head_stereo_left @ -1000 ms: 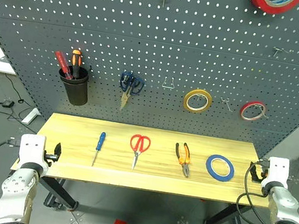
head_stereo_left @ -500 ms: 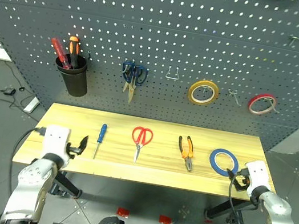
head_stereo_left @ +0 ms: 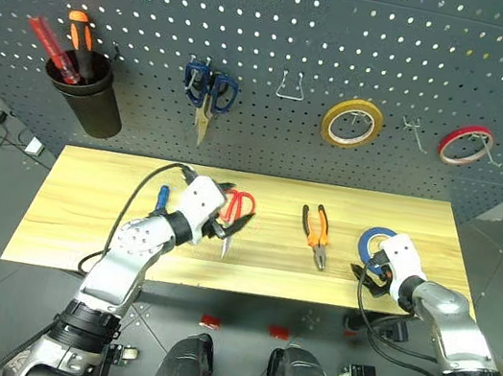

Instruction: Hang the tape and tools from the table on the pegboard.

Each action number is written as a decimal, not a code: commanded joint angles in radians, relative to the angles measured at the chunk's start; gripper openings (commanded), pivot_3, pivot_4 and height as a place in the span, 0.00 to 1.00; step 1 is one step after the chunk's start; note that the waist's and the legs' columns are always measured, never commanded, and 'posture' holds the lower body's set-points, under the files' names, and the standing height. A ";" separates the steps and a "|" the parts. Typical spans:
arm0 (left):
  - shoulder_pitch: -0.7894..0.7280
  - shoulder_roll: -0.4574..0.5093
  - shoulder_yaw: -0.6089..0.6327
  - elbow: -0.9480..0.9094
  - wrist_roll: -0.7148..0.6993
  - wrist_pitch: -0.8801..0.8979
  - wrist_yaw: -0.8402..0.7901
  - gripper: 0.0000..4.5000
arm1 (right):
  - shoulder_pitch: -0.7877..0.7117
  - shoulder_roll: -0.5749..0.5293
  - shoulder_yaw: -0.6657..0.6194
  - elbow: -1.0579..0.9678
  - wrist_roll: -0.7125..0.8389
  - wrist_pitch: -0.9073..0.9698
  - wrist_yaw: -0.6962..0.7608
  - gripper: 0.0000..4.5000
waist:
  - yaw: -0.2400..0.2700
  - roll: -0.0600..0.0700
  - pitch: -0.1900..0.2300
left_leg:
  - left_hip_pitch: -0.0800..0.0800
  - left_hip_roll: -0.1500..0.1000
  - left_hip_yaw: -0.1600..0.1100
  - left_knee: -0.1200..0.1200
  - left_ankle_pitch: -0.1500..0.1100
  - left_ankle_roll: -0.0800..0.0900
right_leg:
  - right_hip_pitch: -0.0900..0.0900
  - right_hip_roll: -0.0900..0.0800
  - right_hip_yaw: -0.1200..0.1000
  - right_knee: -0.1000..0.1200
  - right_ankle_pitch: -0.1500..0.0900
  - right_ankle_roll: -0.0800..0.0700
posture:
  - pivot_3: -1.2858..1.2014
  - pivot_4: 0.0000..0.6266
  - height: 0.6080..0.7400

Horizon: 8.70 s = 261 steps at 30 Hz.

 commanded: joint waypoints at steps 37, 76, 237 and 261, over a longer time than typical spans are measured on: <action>-0.089 -0.111 -0.067 -0.082 -0.063 0.004 -0.098 0.85 | 0.392 0.048 -0.099 -0.720 -0.284 -0.072 -0.279 0.15 | -0.003 -0.001 0.013 | -0.007 0.003 0.002 0.007 0.000 0.000 | -0.008 0.001 0.001 0.006 -0.001 0.008 | 0.38 0.47 1.00; -0.056 -0.045 0.094 -0.011 -0.097 -0.078 -0.038 0.85 | -0.018 0.268 -0.078 -0.346 -0.051 -0.093 -0.283 0.91 | -0.048 -0.001 0.013 | -0.007 0.004 0.009 0.008 0.000 0.000 | -0.010 0.003 0.010 0.006 0.003 0.005 | 0.40 0.48 1.00; -0.155 -0.283 0.046 0.394 0.113 0.701 0.615 0.99 | 0.018 0.264 0.065 -0.676 0.285 0.311 -0.102 1.00 | 0.009 -0.013 0.047 | -0.010 0.005 0.022 0.017 0.001 0.000 | -0.024 0.001 0.023 0.023 0.006 0.004 | 0.43 0.51 1.00; -0.172 -0.322 0.159 0.524 0.094 0.686 0.660 0.12 | -0.003 0.217 0.086 -0.702 0.315 0.321 -0.069 1.00 | 0.008 -0.010 0.022 | 0.002 0.005 0.020 0.013 -0.002 0.005 | -0.012 0.001 0.022 0.016 0.006 0.008 | 0.42 0.49 1.00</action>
